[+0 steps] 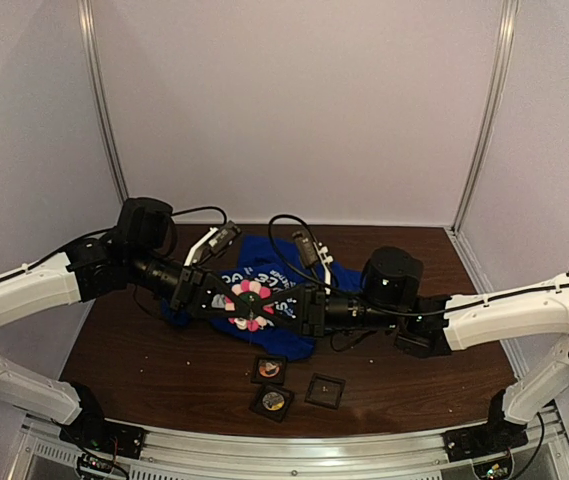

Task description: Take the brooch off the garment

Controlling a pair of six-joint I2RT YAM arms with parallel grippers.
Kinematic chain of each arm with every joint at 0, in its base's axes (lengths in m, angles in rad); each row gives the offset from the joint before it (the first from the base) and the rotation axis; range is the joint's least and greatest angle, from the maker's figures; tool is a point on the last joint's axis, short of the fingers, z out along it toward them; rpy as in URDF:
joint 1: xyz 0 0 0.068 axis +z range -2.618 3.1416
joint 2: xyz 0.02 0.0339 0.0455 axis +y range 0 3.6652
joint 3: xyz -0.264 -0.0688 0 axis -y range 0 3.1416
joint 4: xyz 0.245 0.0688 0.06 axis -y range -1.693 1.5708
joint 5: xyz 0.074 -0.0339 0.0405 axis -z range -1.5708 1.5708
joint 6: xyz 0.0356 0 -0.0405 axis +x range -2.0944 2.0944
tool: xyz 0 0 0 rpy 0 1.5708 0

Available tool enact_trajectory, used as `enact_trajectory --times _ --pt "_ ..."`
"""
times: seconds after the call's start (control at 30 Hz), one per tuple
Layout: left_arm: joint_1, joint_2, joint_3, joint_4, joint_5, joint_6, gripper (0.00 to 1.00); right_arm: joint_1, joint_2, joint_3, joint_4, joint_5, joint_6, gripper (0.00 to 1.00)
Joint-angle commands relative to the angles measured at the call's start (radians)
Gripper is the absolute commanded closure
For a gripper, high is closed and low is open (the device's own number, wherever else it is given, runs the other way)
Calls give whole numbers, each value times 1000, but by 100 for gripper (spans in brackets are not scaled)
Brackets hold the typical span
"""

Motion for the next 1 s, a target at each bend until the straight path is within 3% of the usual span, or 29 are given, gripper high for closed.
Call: enact_trajectory --times 0.0,0.27,0.47,0.6,0.73,0.8,0.9,0.97 --pt "-3 -15 16 24 19 21 100 -6 14 11 32 -22 9 85" --pt "-3 -11 14 23 18 21 100 -7 27 24 3 -27 7 90" --pt "-4 -4 17 17 5 19 100 -6 42 47 -34 -26 -3 100" --pt "-4 -7 20 12 -10 21 100 -5 33 38 -32 2 -1 100" --pt "-3 -26 31 -17 -64 49 63 -10 -3 8 -27 67 5 100" --pt "-3 -49 26 -16 -109 56 49 -20 -24 -10 -26 93 18 100" --pt "-4 -110 -18 57 -209 35 15 -37 -47 -27 -13 89 29 100" --pt "-6 -159 -44 78 -298 47 10 -42 -57 -26 -15 77 25 100"
